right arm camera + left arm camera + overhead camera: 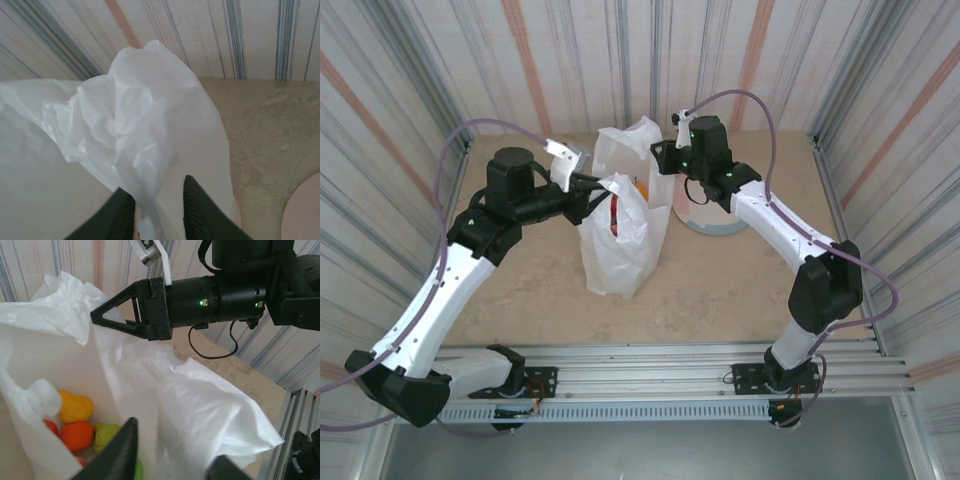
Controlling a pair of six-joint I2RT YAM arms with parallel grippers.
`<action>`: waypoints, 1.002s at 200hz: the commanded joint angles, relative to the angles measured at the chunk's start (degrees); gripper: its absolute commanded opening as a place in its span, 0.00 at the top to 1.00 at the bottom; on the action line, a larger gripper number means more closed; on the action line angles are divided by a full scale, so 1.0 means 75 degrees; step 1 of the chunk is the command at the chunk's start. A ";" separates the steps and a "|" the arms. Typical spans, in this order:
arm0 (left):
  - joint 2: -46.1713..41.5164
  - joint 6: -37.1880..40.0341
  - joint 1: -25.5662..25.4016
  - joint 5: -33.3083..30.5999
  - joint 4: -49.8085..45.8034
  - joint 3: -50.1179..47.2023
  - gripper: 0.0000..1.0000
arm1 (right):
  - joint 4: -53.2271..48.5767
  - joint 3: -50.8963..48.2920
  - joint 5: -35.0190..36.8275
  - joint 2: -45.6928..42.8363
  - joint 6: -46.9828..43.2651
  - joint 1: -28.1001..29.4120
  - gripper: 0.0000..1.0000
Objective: Place the fruits into the plastic bag
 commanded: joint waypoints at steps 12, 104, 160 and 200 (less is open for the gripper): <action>-0.0393 0.0576 -0.0020 0.0042 -0.0585 0.0155 0.29 | -0.0475 0.0254 -0.0060 -0.0507 -0.0268 -0.0022 0.51; -0.1654 0.1238 0.0761 0.0919 -0.1495 -0.0136 0.01 | -0.1423 -0.0290 0.0727 -0.2793 -0.1264 -0.0331 0.21; -0.1711 -0.0413 0.1462 -0.2022 -0.0713 -0.1340 0.01 | -0.1465 -0.1859 0.1372 -0.3962 -0.1536 -0.1703 0.13; -0.2025 -0.1511 0.1743 -0.3776 0.0768 -0.3003 0.01 | -0.1192 -0.3379 0.1870 -0.4368 -0.1419 -0.2503 0.03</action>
